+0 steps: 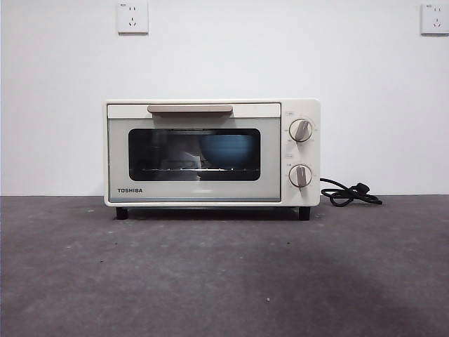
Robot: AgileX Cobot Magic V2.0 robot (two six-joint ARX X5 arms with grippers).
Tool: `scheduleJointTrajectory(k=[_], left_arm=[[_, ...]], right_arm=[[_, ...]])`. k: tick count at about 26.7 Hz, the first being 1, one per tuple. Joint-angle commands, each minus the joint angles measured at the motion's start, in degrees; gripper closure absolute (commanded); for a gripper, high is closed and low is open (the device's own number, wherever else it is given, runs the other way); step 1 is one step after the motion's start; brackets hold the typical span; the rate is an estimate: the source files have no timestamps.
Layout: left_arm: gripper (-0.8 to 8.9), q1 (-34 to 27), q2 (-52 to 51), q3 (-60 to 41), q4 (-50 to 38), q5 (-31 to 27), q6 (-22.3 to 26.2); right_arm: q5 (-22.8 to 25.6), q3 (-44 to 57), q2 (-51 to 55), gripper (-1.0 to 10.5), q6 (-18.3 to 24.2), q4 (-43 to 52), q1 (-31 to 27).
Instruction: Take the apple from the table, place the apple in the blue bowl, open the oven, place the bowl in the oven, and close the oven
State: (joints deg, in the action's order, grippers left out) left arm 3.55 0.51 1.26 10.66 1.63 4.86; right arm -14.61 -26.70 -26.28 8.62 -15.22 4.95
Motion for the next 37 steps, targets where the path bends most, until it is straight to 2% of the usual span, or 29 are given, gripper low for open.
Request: scheduleJointTrajectory(k=[1,3,13,19,23,26,37], left_arm=[[8.17,0.15,0.0,-0.66,-0.72,0.04,-0.37],[8.17,0.15,0.0,-0.66,-0.72,0.04,-0.37],[8.17,0.13,0.02,-0.66,-0.72,0.04,-0.37],[8.17,0.13,0.02,-0.66,-0.72,0.04,-0.37],[8.17,0.13,0.04,-0.63,-0.81,0.04,-0.37],[8.17,0.15,0.11,-0.63,-0.81,0.04,-0.37],[8.17,0.13,0.42,-0.63,-0.81,0.04,-0.37]], right_arm=[[2.84,9.49,5.11,9.5,0.61,6.05,-1.44],[7.85,15.8,9.05,9.5,0.55,8.13,-1.6],[9.09,25.92,18.32,9.5,0.33,11.15,-1.66],[12.15,25.9,23.06,9.5,0.33,5.14,-2.75],[13.99,25.9,25.86,9.5,0.2,4.74,-3.58],[15.58,25.9,25.86,9.5,-1.95,4.44,-3.89],[16.39,25.9,25.86,9.5,-2.49,4.33,-4.7]])
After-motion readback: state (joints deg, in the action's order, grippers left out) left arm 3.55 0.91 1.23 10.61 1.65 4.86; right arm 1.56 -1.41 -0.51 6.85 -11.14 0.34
